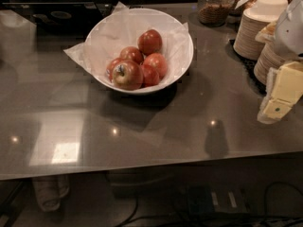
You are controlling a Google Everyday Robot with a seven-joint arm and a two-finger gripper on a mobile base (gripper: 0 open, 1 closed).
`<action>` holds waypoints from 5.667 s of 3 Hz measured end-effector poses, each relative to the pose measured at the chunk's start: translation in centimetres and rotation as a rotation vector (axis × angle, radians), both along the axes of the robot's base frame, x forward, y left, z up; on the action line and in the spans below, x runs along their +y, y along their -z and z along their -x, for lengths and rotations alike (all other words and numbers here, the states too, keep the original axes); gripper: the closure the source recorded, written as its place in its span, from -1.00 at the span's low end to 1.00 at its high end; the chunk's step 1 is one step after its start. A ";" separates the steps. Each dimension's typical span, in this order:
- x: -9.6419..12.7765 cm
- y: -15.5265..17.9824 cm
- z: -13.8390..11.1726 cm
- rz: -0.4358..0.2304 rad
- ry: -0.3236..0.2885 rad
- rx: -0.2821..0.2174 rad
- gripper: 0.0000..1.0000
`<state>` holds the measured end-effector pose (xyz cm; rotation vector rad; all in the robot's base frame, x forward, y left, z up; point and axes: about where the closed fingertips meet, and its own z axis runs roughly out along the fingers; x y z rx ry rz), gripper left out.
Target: Pick apple from white bowl
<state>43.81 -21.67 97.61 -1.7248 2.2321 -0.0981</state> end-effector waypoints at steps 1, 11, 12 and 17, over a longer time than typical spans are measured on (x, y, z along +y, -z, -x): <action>0.0 0.0 0.0 0.000 0.000 0.000 -1.00; 20.8 0.5 -9.2 -0.547 -0.436 -0.102 -0.58; 22.0 0.9 -9.9 -0.576 -0.456 -0.077 -0.28; 24.8 3.8 -12.4 -0.641 -0.485 0.041 -0.50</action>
Offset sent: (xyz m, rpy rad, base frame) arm 0.0131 0.0177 -0.0002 0.0746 -0.0406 0.0486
